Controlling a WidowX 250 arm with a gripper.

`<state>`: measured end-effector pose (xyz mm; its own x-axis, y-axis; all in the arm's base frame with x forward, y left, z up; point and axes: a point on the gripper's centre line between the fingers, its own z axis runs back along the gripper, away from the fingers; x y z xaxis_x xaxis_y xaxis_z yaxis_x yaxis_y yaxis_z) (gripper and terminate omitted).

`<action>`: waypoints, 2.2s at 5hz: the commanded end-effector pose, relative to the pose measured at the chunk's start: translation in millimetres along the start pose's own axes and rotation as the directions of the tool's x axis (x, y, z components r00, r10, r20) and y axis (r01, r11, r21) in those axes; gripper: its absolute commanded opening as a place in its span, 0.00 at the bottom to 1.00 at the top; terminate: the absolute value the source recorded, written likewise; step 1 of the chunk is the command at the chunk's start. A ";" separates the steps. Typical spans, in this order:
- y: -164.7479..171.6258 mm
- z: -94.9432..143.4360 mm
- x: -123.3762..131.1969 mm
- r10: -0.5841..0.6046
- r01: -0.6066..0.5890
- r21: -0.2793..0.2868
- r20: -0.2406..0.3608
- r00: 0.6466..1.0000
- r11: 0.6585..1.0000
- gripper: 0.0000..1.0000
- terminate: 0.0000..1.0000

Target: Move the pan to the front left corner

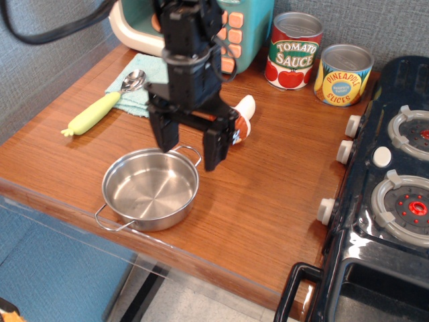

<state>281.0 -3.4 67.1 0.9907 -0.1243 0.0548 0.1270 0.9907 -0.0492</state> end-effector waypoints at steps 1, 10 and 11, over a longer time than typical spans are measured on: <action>-4.5 -26.6 -21.6 -0.054 0.056 0.072 -0.026 0.998 0.996 1.00 0.00; 67.6 -4.3 -0.9 0.171 -0.171 -0.019 0.021 0.985 0.985 0.00 0.00; 75.6 -9.3 -1.1 0.204 -0.204 0.009 0.003 0.979 0.979 0.00 0.00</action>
<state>288.8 64.3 40.0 0.9968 0.0794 -0.0033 -0.0794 0.9953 -0.0562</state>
